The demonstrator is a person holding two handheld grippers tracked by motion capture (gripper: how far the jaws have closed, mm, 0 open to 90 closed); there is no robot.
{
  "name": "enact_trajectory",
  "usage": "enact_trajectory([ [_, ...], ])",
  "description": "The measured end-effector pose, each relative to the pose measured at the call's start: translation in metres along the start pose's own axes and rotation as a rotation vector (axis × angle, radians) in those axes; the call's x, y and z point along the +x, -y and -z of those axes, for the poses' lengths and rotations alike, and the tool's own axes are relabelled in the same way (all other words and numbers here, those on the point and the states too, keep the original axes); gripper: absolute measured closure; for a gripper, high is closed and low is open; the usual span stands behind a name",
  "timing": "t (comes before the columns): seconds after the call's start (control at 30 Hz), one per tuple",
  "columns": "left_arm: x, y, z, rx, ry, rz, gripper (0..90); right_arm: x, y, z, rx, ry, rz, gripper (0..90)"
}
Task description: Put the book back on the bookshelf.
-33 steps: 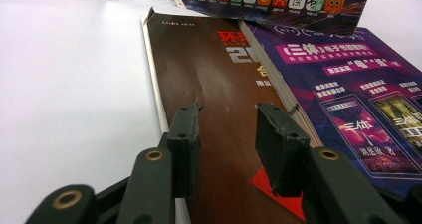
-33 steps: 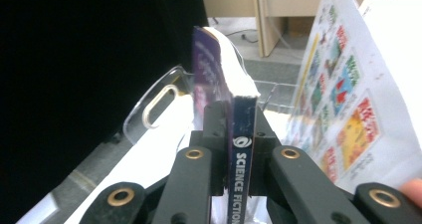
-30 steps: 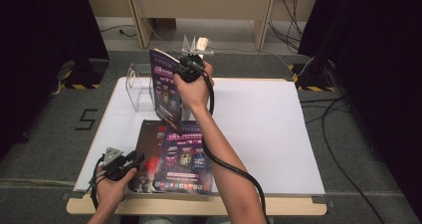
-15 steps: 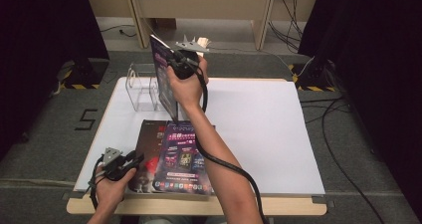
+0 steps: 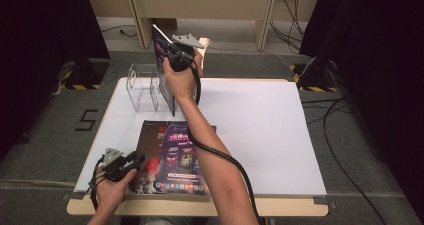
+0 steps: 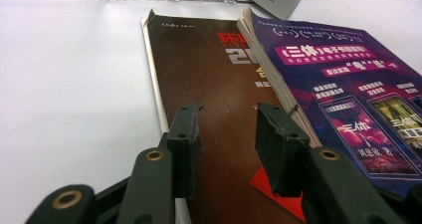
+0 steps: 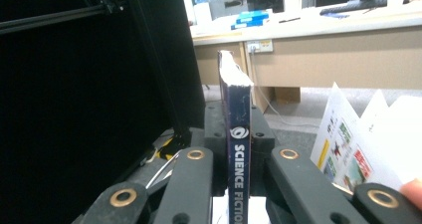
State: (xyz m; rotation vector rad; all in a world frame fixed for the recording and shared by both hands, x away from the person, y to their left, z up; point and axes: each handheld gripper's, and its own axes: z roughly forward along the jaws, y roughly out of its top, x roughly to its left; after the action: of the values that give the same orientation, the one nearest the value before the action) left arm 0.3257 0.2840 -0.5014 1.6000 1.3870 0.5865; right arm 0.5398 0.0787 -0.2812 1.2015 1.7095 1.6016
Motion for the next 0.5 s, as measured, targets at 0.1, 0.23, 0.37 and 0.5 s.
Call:
enact_trajectory([
  [0.1, 0.000, 0.000, 0.000, -0.001, 0.000, 0.003, 61.2, 0.001, 0.009, -0.009, 0.006, 0.015, 0.010, 83.9],
  [0.23, 0.000, 0.000, 0.000, 0.002, 0.000, 0.000, 61.2, 0.000, 0.029, -0.018, 0.048, 0.040, 0.031, 83.5],
  [0.37, 0.000, 0.001, -0.001, 0.004, 0.004, -0.004, 61.2, -0.004, 0.036, -0.015, 0.047, 0.069, 0.027, 82.3],
  [0.5, -0.001, 0.001, -0.001, 0.005, 0.003, -0.005, 61.2, -0.009, 0.033, -0.006, 0.064, 0.061, 0.003, 80.0],
])
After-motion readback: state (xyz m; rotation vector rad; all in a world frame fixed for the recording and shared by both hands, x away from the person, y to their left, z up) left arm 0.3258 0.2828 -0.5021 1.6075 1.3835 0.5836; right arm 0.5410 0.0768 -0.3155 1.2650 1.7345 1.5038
